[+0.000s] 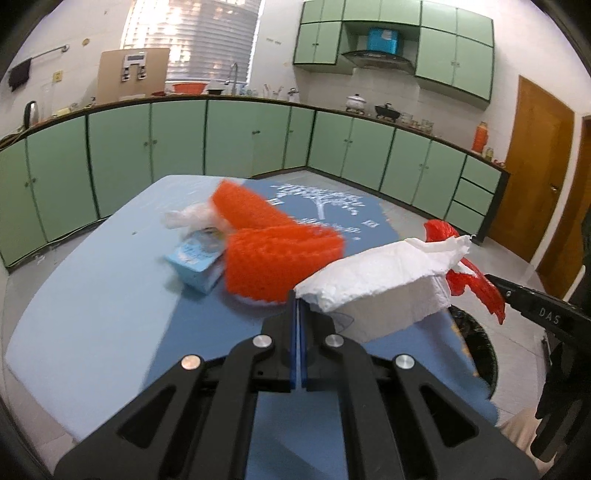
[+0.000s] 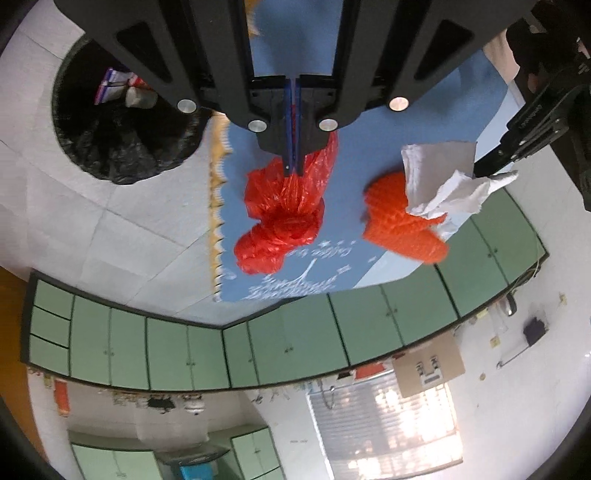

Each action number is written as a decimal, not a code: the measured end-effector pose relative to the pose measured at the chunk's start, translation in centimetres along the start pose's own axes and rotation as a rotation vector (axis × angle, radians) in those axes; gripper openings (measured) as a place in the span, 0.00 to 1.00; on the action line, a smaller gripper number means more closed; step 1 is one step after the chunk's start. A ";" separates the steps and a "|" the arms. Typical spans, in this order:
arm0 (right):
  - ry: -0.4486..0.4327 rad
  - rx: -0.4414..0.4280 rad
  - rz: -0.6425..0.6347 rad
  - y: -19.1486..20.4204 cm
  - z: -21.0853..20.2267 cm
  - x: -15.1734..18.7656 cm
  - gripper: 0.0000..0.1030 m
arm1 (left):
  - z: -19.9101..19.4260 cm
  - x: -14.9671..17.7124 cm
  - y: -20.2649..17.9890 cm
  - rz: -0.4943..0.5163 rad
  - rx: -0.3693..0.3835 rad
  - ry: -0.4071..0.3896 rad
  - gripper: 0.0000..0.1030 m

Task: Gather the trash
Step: 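Carry the tissue and red bag over the bin and release both, then move both open tools back toward the orange foam nets and tissue box, then grasp the orange foam net with the right tool while the left grasps the tissue box, then carry the foam net and flattened tissue box over the bin and release both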

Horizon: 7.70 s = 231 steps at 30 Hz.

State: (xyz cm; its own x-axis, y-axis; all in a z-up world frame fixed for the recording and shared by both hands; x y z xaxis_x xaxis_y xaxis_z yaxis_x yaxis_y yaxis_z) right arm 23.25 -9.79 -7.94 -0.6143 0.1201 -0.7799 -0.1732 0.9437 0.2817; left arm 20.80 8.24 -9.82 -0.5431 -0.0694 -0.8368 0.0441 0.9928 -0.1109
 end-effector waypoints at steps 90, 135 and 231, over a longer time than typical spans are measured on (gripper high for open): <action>-0.005 -0.100 -0.022 11.4 11.9 -2.9 0.86 | 0.6 -2.8 12.4 -0.053 -0.277 -0.053 0.74; 0.005 -0.071 -0.002 7.2 8.1 -2.1 0.20 | 8.2 -1.9 10.7 -0.086 -0.194 0.126 0.48; -0.132 0.323 0.211 -19.4 -8.0 -0.1 0.20 | 4.1 -0.3 -24.5 0.165 0.334 0.016 0.11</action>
State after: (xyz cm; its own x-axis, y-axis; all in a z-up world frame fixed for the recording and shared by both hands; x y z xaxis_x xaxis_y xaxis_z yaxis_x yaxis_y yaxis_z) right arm 20.51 -30.53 -8.91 -0.5024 0.3402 -0.7949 0.2095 0.9399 0.2698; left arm 23.32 -16.45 -9.02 -0.5183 0.0930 -0.8501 0.4022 0.9038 -0.1464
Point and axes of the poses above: each gripper's, at about its wrist camera, not at the fingertips, and z roughly the way its jaws point, y to its left, x to its underside, the point moved 8 cm from there along z, roughly the way its jaws point, and after that the axes turned 3 degrees about -x, right-handed, at the moved point
